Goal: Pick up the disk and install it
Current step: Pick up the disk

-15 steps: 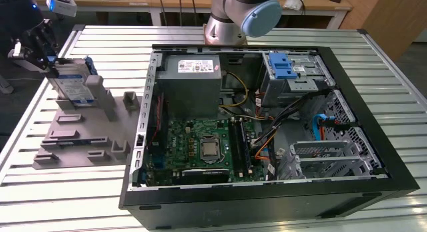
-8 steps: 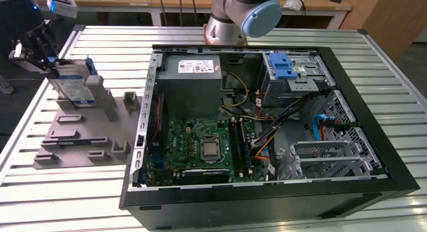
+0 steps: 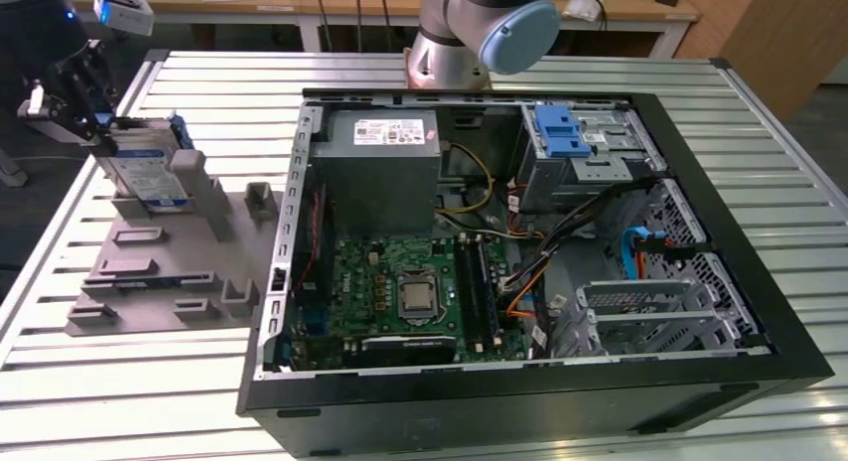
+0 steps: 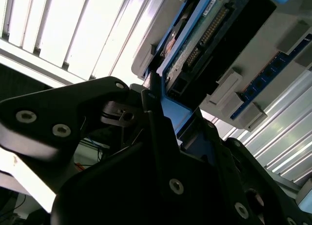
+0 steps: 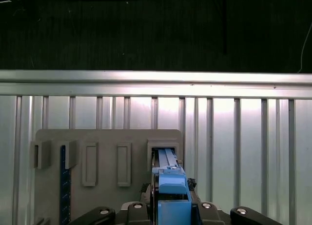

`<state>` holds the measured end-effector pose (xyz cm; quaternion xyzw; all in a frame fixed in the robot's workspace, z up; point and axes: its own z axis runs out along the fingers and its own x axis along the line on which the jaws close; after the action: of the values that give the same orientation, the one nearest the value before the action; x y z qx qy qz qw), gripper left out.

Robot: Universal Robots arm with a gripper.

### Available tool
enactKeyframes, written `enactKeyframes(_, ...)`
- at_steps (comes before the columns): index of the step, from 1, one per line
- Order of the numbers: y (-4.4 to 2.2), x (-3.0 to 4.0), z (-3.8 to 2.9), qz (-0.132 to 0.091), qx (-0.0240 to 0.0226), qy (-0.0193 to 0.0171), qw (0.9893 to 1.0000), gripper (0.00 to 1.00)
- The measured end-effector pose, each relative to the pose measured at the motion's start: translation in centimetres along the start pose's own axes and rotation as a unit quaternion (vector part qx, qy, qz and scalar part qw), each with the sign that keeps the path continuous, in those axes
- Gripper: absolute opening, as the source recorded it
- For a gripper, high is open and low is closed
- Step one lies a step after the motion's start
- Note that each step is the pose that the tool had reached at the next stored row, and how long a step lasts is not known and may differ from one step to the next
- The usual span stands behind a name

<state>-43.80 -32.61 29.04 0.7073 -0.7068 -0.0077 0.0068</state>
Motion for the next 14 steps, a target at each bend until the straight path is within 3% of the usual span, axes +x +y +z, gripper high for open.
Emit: enactKeyframes(14, 0.02, 0.0, -0.74, 0.0, -0.0002, 0.0001, 1.0, 0.36)
